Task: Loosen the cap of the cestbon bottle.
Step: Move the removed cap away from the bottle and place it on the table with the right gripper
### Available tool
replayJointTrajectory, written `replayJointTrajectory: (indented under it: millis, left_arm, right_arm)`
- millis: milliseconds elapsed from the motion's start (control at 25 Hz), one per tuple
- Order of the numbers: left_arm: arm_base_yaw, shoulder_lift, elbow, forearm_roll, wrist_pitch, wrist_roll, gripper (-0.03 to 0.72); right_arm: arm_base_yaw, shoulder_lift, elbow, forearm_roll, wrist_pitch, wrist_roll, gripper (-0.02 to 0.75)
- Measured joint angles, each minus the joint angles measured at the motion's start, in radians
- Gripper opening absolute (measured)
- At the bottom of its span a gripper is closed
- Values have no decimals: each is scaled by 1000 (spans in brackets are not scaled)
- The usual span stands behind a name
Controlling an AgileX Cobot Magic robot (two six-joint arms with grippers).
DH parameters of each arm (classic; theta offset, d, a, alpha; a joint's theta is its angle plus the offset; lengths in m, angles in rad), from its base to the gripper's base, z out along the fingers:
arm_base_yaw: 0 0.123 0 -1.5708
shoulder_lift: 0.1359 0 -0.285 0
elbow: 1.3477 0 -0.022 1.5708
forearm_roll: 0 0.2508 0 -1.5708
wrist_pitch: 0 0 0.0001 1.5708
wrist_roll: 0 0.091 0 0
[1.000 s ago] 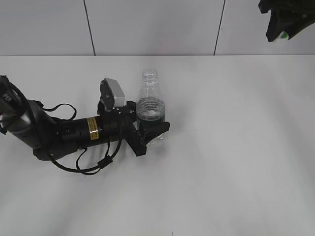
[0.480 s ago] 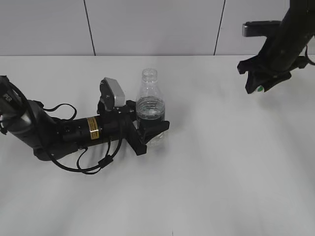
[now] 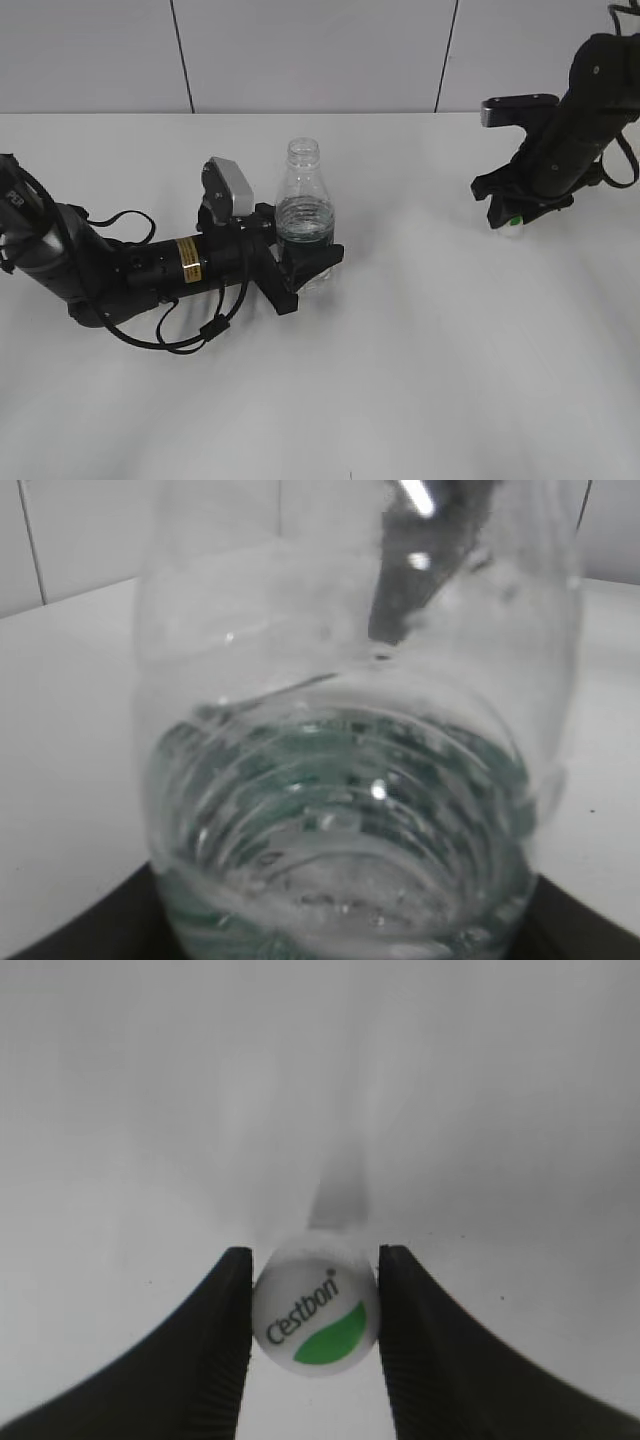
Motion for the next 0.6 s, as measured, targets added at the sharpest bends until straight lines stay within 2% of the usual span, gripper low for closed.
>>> replayJointTrajectory:
  millis: [440, 480, 600]
  left_arm:
    - [0, 1, 0, 0, -1, 0, 410]
    - [0, 1, 0, 0, -1, 0, 410]
    - [0, 1, 0, 0, -1, 0, 410]
  right_arm:
    - [0, 34, 0, 0, -5, -2, 292]
    - [0, 34, 0, 0, -4, -2, 301]
    - [0, 34, 0, 0, -4, -2, 393]
